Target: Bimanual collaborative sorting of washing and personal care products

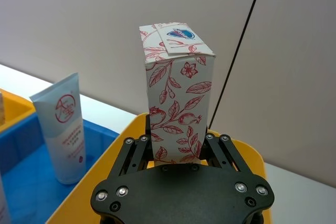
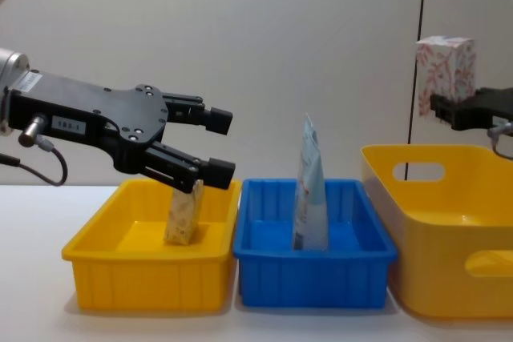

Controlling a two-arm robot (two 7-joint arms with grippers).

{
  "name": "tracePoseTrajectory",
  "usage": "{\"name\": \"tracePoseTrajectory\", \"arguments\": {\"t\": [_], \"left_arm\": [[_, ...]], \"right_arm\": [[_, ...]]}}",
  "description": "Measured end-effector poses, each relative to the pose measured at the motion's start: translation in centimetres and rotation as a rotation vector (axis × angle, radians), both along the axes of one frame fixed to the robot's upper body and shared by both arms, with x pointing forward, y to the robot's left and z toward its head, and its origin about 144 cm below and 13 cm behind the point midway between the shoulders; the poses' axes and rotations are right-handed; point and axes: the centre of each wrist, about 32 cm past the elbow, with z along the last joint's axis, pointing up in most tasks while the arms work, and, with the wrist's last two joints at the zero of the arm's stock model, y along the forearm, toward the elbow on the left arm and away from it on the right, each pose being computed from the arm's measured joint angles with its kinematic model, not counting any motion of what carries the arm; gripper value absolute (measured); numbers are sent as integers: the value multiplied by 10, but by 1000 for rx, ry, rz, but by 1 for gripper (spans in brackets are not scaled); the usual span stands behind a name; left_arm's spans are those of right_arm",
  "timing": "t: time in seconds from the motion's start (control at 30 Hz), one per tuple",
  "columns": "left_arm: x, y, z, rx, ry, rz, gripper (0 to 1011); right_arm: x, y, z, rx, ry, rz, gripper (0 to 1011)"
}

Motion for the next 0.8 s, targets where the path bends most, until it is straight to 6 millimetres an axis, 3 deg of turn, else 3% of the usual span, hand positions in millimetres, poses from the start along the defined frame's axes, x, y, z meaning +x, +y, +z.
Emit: {"name": "tracePoseTrajectory", "arguments": {"t": [0.8], "left_arm": [[0,0,0,0,0,0,1001]], "right_arm": [[15,20,2,-12,137,-144,379]]}}
